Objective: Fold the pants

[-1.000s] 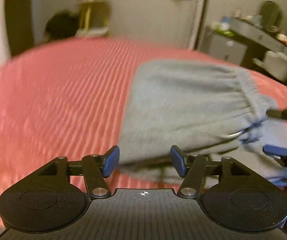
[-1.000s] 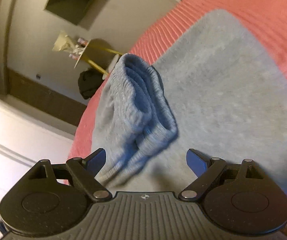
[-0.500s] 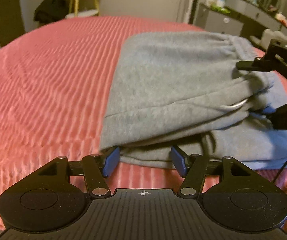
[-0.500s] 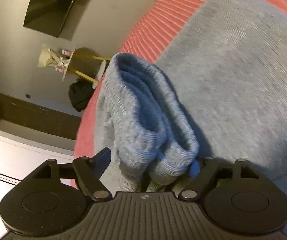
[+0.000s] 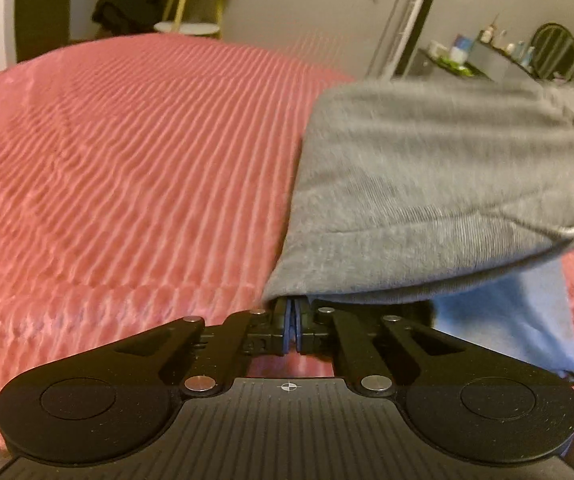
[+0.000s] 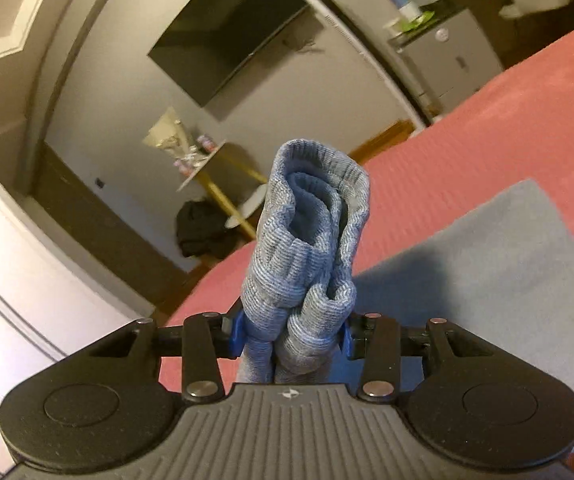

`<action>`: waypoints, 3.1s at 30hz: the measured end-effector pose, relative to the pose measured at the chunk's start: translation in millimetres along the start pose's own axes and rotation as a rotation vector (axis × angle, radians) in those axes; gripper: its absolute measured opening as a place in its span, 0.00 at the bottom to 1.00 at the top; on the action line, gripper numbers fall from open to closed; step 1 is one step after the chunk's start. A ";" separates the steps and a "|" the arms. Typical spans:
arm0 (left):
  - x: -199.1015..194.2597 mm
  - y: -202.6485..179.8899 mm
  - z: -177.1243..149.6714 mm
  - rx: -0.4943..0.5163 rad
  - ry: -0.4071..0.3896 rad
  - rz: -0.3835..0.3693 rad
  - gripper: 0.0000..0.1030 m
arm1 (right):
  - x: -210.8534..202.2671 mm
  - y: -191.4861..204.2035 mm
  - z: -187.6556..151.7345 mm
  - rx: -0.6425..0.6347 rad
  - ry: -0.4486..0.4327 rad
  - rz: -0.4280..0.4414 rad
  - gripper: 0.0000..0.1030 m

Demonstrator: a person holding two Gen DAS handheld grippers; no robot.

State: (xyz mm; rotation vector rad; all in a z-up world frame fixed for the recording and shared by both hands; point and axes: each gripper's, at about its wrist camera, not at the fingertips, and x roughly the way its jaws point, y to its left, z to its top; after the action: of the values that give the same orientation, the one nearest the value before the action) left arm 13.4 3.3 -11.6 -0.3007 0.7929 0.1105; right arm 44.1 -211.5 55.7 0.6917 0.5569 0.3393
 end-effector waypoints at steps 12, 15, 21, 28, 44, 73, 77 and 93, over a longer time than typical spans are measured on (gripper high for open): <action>-0.7 -23.3 -10.3 0.138 0.047 -0.078 0.51 | -6.0 -96.2 -21.6 0.212 0.041 -0.223 0.55; 3.0 -29.6 -12.1 0.177 0.064 -0.067 0.57 | -3.0 -118.3 -34.7 0.295 0.080 -0.248 0.69; 7.4 -37.3 -11.9 0.211 0.078 -0.056 0.64 | 1.6 -127.9 -45.0 0.374 0.056 -0.167 0.70; 10.5 -33.4 -12.2 0.177 0.097 -0.054 0.65 | 20.6 -123.4 -40.8 0.344 0.059 -0.130 0.48; 22.5 -37.8 -10.7 0.162 0.137 -0.027 0.65 | 24.8 -120.4 -46.7 0.151 0.065 -0.142 0.49; 24.8 -32.4 -11.5 0.117 0.134 -0.035 0.67 | 19.4 -112.0 -54.4 0.083 0.053 -0.149 0.50; 24.1 -31.1 -11.3 0.109 0.133 -0.040 0.67 | 18.4 -108.8 -54.3 0.079 0.052 -0.159 0.50; 22.9 -28.4 -10.7 0.100 0.133 -0.042 0.67 | 18.6 -103.6 -54.0 0.071 0.054 -0.177 0.50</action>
State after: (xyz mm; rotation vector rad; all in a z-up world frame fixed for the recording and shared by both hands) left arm 28.0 -27.4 -28.8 -0.2318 0.9199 0.0110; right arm 39.0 -250.6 -55.8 0.6974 0.6794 0.1743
